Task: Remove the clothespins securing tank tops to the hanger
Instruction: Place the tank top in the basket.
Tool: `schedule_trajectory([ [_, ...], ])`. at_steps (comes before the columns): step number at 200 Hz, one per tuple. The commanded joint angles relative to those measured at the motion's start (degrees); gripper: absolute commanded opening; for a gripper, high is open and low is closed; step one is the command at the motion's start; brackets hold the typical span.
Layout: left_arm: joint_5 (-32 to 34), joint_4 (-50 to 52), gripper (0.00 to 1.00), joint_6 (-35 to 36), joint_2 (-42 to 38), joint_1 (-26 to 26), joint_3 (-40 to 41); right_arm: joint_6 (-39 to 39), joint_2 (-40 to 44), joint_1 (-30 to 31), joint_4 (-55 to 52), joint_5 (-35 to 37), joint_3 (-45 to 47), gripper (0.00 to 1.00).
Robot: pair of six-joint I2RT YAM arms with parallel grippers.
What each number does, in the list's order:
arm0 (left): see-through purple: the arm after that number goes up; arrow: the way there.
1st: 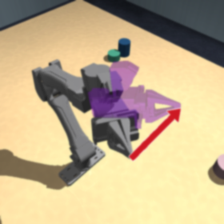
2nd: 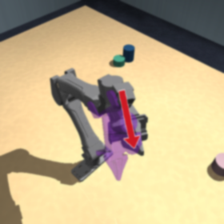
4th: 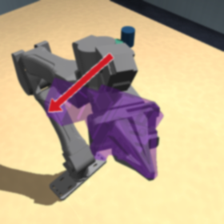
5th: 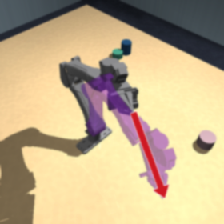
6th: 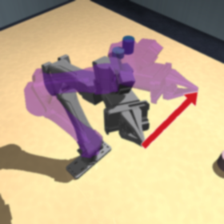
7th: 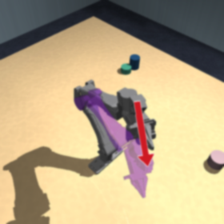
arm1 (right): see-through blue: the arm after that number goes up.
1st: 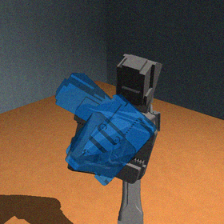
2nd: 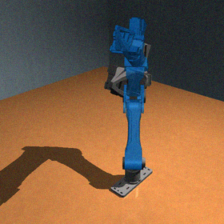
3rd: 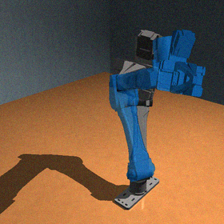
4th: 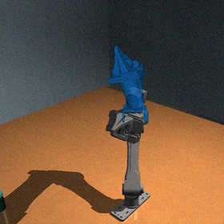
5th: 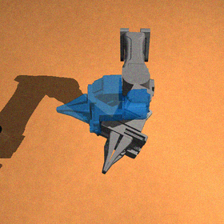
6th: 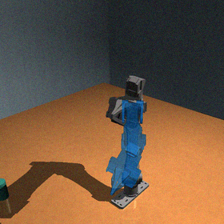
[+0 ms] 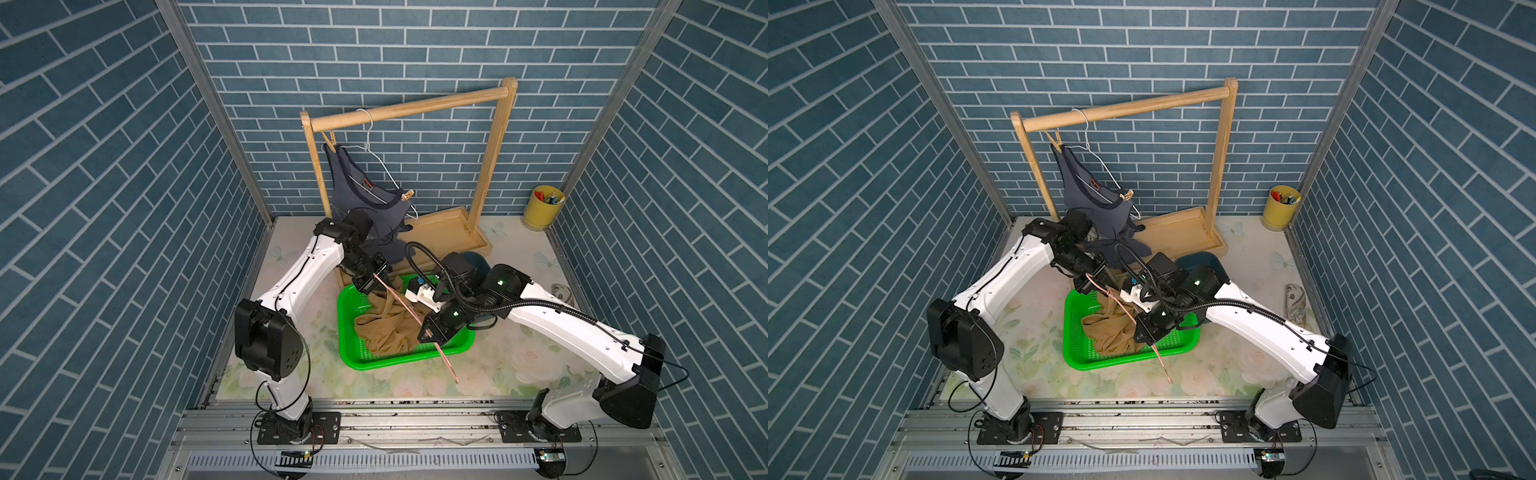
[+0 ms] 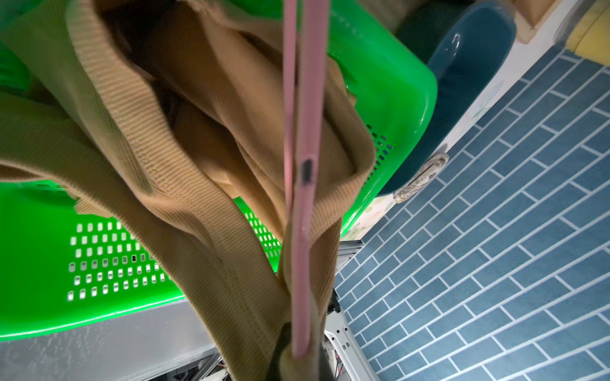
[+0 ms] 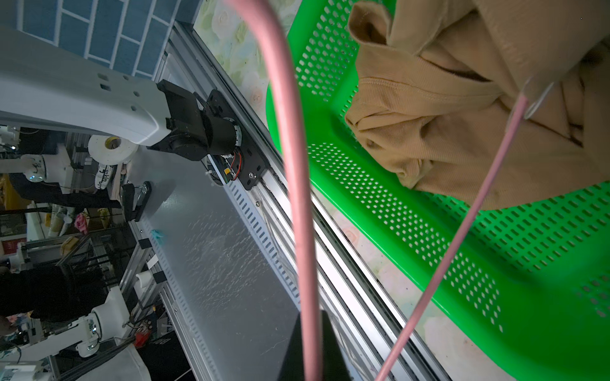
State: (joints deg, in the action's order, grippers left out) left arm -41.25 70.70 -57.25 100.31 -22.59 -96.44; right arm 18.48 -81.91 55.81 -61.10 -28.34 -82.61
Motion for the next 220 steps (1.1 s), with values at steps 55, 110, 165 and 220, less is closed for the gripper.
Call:
schedule_trajectory([
  [55, 17.3, -2.7, 0.21, 7.4, 6.2, 3.2, -3.5, 12.1, 14.1, -0.3, -23.7, -7.7, 4.7, 0.00],
  [110, 21.8, -3.2, 0.40, 9.3, 7.7, 3.2, -3.1, 15.2, 18.6, -0.3, -30.0, -12.2, 2.6, 0.00],
  [165, 23.0, -1.4, 0.45, 11.2, 9.4, 0.4, -5.4, 15.3, 17.8, -1.2, -34.8, -0.8, -5.7, 0.00],
  [220, 26.3, 1.7, 0.70, 10.4, 7.4, -3.4, -9.3, 11.0, 9.4, -11.0, -34.1, 6.2, -15.7, 0.00],
])
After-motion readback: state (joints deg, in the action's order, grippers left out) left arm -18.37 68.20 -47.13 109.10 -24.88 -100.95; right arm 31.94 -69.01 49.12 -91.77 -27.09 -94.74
